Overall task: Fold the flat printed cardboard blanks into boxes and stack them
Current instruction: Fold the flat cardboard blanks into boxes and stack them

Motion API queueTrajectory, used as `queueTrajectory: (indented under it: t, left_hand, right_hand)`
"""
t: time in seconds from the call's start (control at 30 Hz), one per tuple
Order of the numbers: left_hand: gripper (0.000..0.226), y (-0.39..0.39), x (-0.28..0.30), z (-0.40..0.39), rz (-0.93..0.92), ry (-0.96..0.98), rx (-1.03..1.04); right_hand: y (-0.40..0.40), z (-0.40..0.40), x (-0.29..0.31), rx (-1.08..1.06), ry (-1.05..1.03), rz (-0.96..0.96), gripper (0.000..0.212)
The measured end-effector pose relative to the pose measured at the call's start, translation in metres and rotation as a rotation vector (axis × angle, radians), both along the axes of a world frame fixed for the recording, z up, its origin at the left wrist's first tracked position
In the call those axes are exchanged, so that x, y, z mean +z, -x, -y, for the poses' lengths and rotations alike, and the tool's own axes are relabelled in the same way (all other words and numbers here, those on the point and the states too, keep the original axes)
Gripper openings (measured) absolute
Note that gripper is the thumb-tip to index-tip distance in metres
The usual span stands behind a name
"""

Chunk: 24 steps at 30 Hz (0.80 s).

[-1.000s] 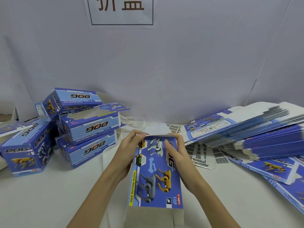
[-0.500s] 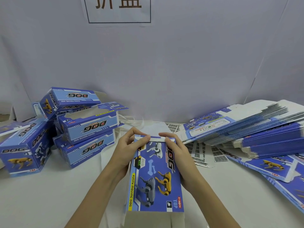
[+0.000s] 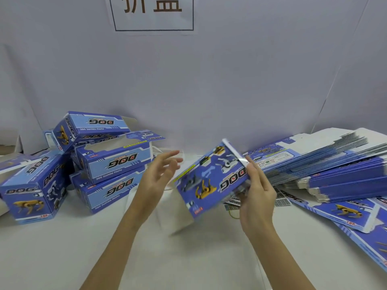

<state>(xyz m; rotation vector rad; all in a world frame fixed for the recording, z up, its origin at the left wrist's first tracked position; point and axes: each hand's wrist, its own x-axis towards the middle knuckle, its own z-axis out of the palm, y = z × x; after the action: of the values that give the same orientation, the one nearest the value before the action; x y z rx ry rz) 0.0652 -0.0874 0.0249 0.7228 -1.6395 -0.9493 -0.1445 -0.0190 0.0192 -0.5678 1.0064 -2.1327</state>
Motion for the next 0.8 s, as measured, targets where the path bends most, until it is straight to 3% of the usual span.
queueTrajectory:
  t: [0.1,0.17,0.23,0.4,0.57,0.67,0.8]
  left_hand:
    - [0.071,0.009,-0.004,-0.007,0.291,0.231,0.104]
    - [0.102,0.024,-0.012,-0.015,0.568,0.413,0.185]
    - [0.124,0.037,-0.023,-0.019,0.719,0.484,0.26]
    - [0.115,0.032,-0.031,-0.006,0.636,0.428,0.318]
    - [0.121,0.02,-0.032,0.004,0.645,0.531,0.299]
    - [0.127,0.012,-0.029,0.006,0.664,0.573,0.277]
    - [0.129,0.01,-0.027,0.004,0.711,0.603,0.246]
  right_hand:
    - [0.0,0.0,-0.004,-0.085,0.06,0.029,0.023]
    - [-0.008,0.0,-0.01,-0.054,0.064,-0.011,0.026]
    - [-0.021,-0.001,-0.016,0.004,0.057,-0.12,0.028]
    - [-0.034,-0.003,-0.022,0.128,0.053,-0.348,0.039]
    - [-0.011,-0.002,-0.01,0.267,-0.061,-0.346,0.031]
    - [0.012,-0.004,-0.005,0.426,-0.115,-0.302,0.05]
    - [0.021,-0.009,0.0,0.588,-0.064,-0.495,0.048]
